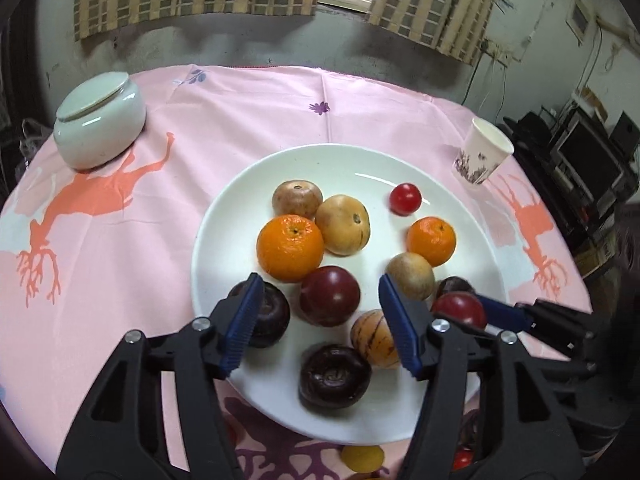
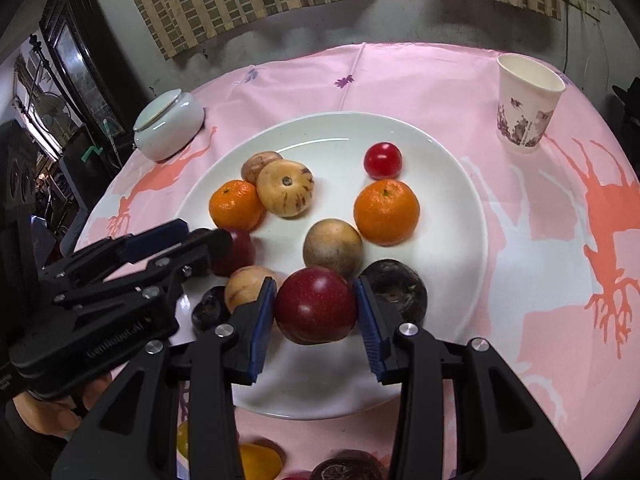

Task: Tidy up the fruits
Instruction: 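Carry both plums onto the white plate and open both tools, then withdraw both open tools from the plate toward the fruit pile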

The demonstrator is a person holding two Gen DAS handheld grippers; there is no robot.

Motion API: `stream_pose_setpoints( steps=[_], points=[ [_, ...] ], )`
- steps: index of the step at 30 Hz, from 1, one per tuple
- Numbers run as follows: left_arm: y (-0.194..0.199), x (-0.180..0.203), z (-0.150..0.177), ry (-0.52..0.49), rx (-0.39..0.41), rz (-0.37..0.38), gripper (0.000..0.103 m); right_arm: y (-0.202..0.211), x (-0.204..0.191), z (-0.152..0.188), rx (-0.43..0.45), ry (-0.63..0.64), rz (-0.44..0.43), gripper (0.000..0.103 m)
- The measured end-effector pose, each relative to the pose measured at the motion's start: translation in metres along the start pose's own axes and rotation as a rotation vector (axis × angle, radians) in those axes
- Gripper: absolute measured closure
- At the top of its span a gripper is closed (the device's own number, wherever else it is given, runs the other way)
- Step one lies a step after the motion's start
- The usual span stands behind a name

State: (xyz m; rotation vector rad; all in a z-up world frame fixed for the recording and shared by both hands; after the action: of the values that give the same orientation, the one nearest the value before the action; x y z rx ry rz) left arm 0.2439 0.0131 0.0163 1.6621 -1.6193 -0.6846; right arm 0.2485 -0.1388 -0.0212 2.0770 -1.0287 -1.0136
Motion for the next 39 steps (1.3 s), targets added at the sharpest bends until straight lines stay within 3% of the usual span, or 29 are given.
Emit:
stream_pose_setpoints(
  steps=[9, 12, 13, 15, 23, 28, 33, 39],
  points=[
    [0.040, -0.001, 0.011, -0.016, 0.039, 0.016, 0.034, 0.038, 0.001, 0.008, 0.064, -0.001, -0.032, 0.061],
    [0.057, -0.001, 0.021, -0.037, 0.068, -0.019, 0.028, 0.053, 0.000, 0.020, 0.074, 0.005, -0.033, 0.060],
    [0.064, -0.002, 0.025, -0.043, 0.084, -0.027, 0.027, 0.058, 0.000, 0.023, 0.079, 0.007, -0.031, 0.059],
    [0.074, -0.003, 0.033, -0.052, 0.106, -0.038, 0.025, 0.070, -0.001, 0.033, 0.105, 0.013, -0.014, 0.045],
    [0.097, -0.011, 0.067, -0.050, 0.092, -0.021, 0.019, 0.104, -0.015, 0.073, 0.152, 0.117, 0.038, 0.037],
    [0.100, -0.019, 0.095, -0.072, 0.079, -0.069, 0.015, 0.114, -0.012, 0.096, 0.161, 0.132, 0.070, 0.037],
    [0.092, -0.030, 0.121, -0.048, 0.054, -0.050, 0.015, 0.112, -0.003, 0.117, 0.200, 0.104, 0.076, 0.037],
    [0.079, -0.037, 0.132, -0.050, 0.034, -0.040, 0.015, 0.093, 0.004, 0.125, 0.153, 0.090, 0.061, 0.037]
  ],
)
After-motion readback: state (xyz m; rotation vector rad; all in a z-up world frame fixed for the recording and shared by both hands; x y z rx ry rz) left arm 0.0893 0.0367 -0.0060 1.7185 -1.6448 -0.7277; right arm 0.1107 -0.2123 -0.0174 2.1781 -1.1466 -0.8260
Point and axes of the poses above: each gripper's, at about its wrist camera, not at the fingertips, and y roughly against the way its jaws point, x to its right, z to its underside, the point moved 2 cm from there along -y, roughly the way its jaws point, and after that the axes turned 8 degrees about -z, right-handed, at the moved point
